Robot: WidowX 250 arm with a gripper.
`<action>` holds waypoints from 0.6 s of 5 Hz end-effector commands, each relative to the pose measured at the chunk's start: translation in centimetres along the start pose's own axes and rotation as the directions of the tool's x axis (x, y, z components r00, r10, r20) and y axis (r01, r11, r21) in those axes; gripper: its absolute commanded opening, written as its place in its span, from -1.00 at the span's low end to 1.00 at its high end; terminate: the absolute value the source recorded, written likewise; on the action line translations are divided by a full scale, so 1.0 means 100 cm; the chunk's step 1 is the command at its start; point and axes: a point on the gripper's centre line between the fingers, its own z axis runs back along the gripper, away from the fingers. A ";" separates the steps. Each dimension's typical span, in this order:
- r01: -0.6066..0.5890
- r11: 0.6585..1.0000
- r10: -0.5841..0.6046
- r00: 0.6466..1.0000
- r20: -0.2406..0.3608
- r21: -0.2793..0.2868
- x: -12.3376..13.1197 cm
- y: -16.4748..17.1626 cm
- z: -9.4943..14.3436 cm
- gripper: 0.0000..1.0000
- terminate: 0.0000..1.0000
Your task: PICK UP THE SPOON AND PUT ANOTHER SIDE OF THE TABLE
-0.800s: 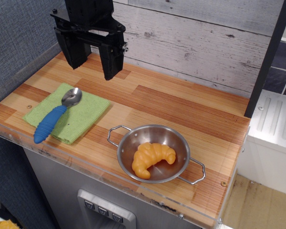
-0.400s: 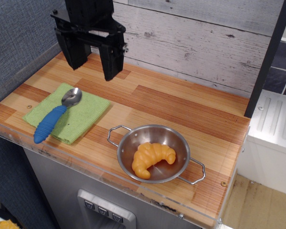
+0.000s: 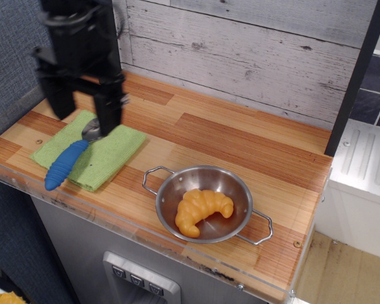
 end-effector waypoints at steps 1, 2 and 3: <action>-0.072 0.996 0.071 0.997 0.022 0.061 -0.012 0.028 -0.031 1.00 -1.00; -0.080 0.995 0.080 0.997 0.005 0.066 -0.006 0.029 -0.046 1.00 -1.00; -0.094 0.992 0.096 0.995 -0.012 0.084 -0.001 0.032 -0.056 1.00 -1.00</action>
